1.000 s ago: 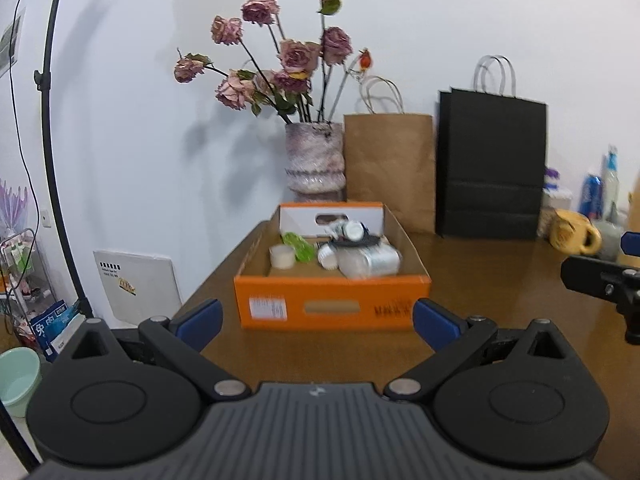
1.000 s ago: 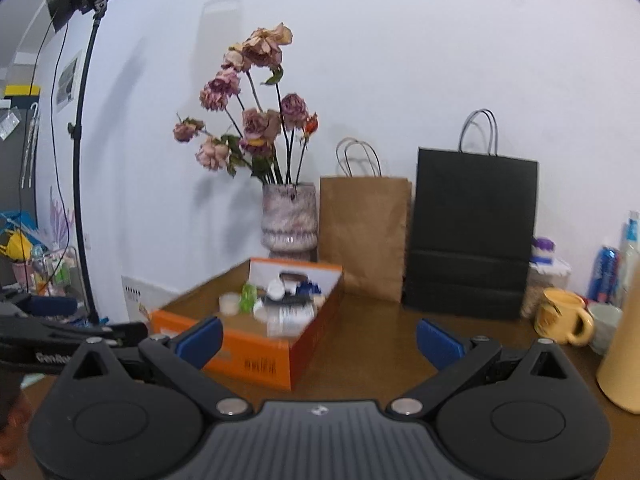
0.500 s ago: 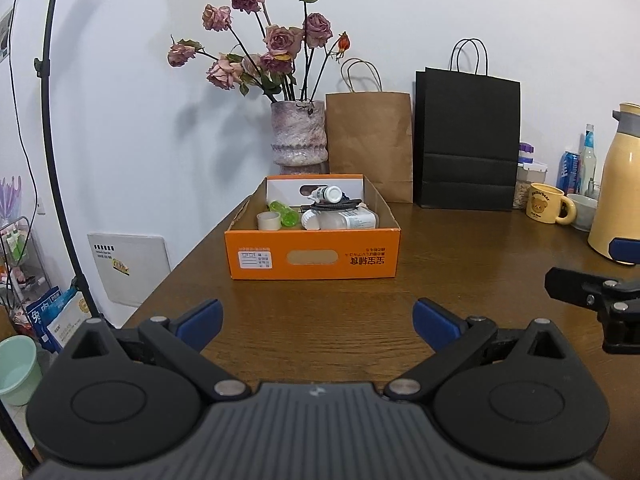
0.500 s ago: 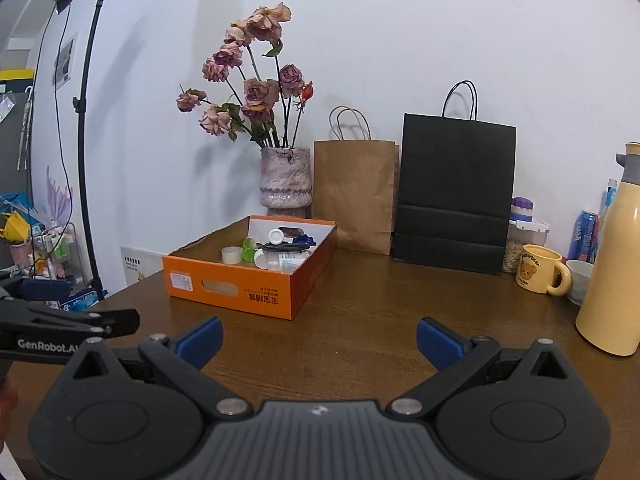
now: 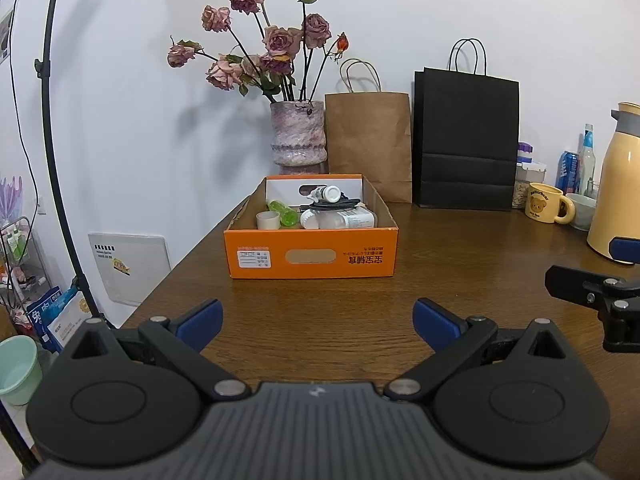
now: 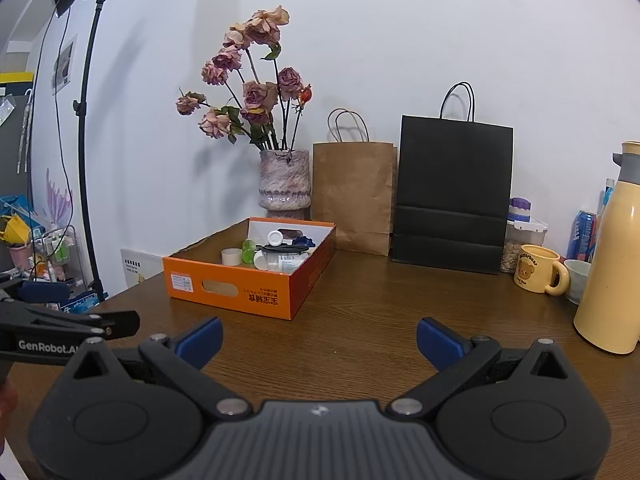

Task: Organize rigid objects

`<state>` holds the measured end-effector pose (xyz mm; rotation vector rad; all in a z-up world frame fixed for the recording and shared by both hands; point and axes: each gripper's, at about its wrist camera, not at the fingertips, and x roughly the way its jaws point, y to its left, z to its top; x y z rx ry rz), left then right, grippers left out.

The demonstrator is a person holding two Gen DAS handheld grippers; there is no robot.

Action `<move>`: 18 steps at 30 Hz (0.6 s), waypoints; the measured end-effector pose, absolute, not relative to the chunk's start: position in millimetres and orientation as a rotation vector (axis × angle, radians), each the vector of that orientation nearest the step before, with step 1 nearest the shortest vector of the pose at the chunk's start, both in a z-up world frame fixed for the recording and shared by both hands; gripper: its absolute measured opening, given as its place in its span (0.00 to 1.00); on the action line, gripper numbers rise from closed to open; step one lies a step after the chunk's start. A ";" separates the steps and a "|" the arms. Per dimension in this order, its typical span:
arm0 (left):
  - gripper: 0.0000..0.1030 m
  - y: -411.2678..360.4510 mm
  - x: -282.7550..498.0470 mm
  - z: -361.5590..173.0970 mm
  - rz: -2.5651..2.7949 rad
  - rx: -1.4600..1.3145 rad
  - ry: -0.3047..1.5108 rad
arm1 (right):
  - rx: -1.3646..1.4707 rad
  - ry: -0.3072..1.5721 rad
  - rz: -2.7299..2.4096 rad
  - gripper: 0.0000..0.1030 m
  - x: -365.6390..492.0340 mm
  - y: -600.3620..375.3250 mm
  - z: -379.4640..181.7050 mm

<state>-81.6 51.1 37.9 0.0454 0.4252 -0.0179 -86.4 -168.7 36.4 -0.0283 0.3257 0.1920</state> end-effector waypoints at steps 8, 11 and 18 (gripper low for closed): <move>1.00 50.6 -81.0 37.7 -0.019 0.044 0.430 | -0.029 0.326 0.192 1.00 -86.5 -169.3 36.2; 1.00 50.4 -79.3 38.4 -0.020 0.045 0.430 | -0.029 0.325 0.192 1.00 -86.5 -169.3 36.0; 1.00 49.6 -79.9 38.1 -0.021 0.045 0.429 | -0.027 0.322 0.197 1.00 -86.4 -169.8 35.8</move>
